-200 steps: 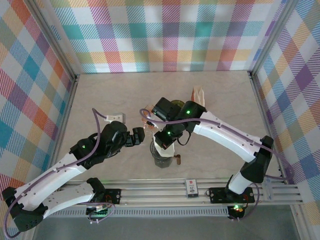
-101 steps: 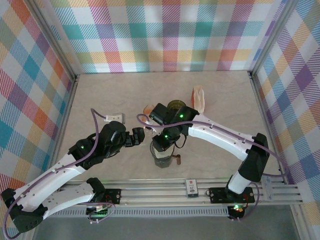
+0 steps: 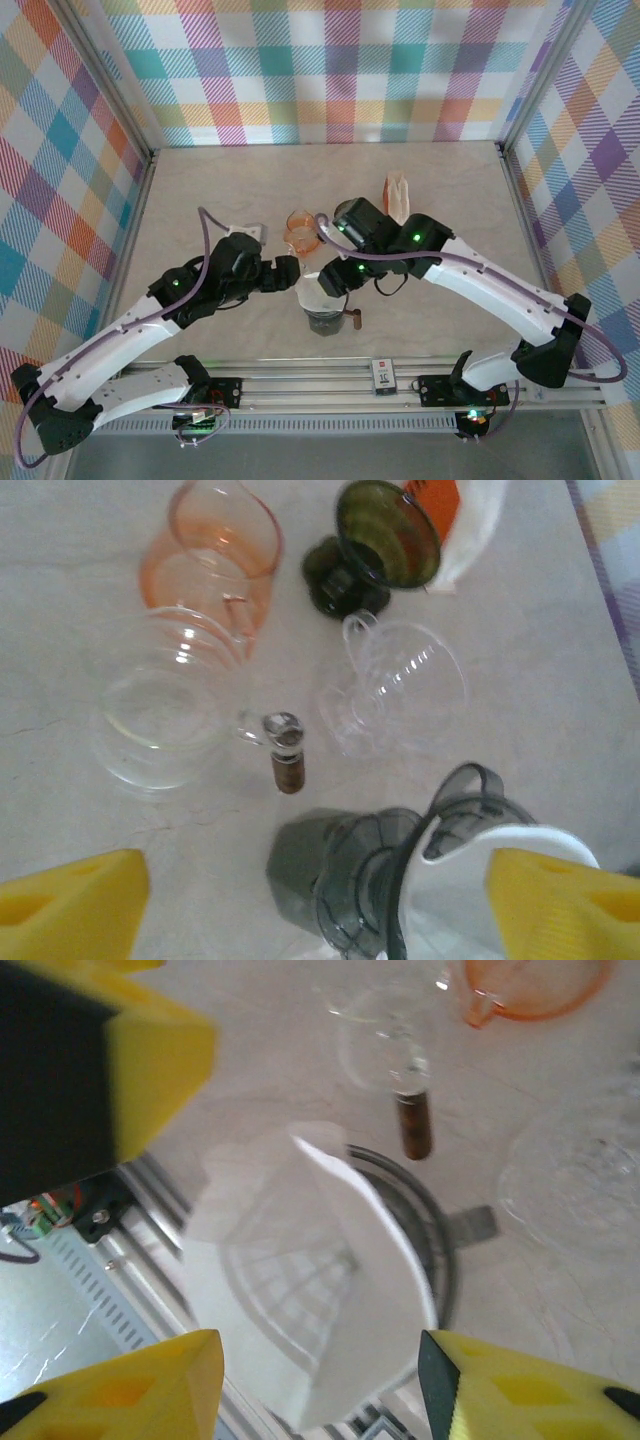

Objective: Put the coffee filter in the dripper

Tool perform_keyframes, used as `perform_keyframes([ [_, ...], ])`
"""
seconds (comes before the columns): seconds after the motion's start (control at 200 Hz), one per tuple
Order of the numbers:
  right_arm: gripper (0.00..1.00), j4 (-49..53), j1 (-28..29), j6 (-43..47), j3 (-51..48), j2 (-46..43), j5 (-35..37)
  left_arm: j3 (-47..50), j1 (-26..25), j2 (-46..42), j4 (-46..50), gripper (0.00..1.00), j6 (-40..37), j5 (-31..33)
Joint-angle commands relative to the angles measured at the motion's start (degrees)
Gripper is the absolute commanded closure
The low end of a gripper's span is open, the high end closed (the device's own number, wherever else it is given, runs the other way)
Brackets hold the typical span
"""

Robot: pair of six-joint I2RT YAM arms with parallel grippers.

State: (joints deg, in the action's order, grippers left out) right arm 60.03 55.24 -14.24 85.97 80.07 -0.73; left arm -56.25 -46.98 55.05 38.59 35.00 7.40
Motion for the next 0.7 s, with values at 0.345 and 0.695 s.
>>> perform_keyframes([
  [0.345, 0.65, -2.2, -1.8, -2.3, -7.6, 1.6, 1.8, 1.2, 0.5, 5.6, -2.8, 0.70, 0.2, -12.5],
  [0.695, 0.44, -3.9, -1.8, -2.5, -9.2, 3.7, 1.4, 3.4, 0.6, 6.5, -4.7, 0.74, 0.6, -12.5],
])
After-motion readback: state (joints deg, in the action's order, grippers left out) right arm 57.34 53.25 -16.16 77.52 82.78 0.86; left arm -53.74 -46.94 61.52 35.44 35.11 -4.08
